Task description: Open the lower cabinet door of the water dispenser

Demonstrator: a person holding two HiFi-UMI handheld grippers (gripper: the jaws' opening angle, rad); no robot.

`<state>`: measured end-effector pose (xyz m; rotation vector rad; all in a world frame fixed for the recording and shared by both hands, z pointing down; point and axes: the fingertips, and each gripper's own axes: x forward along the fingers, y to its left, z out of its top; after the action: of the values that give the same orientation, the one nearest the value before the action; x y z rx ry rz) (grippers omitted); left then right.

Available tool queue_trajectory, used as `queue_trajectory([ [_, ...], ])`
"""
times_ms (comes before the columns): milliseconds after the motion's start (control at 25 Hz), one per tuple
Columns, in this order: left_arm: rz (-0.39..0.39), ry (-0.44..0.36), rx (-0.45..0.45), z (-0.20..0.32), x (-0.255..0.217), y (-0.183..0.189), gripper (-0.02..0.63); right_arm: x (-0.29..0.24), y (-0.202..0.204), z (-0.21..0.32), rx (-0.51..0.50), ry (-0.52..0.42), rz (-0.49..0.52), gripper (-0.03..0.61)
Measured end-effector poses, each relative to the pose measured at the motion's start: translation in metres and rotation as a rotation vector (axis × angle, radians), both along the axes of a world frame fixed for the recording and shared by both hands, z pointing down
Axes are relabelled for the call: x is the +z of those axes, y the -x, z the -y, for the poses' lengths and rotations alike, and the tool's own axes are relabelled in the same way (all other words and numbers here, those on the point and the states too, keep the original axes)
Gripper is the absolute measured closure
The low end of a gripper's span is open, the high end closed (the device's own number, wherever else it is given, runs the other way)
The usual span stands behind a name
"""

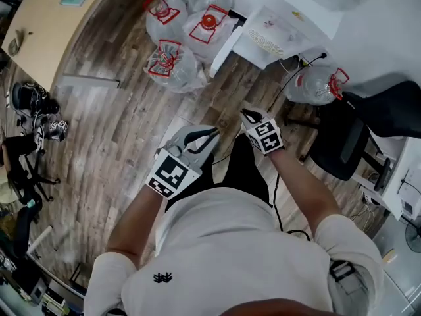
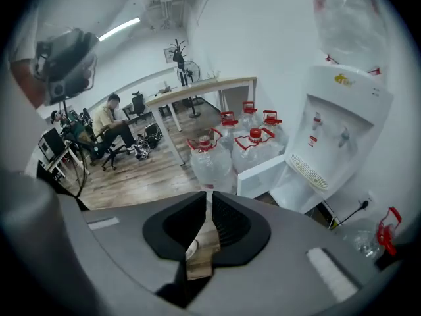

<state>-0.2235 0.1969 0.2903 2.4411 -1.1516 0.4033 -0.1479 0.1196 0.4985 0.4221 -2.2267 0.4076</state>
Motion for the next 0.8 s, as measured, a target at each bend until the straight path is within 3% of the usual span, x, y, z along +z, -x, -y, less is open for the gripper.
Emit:
queue_trajectory([
  [400, -0.003, -0.002, 0.035, -0.009, -0.044, -0.029, 0.554, -0.120, -0.066, -0.040, 0.136, -0.034, 0.135, 0.547],
  [800, 0.002, -0.036, 0.044, -0.023, -0.077, -0.043, 0.554, -0.203, -0.098, -0.074, 0.153, -0.109, 0.216, 0.547],
])
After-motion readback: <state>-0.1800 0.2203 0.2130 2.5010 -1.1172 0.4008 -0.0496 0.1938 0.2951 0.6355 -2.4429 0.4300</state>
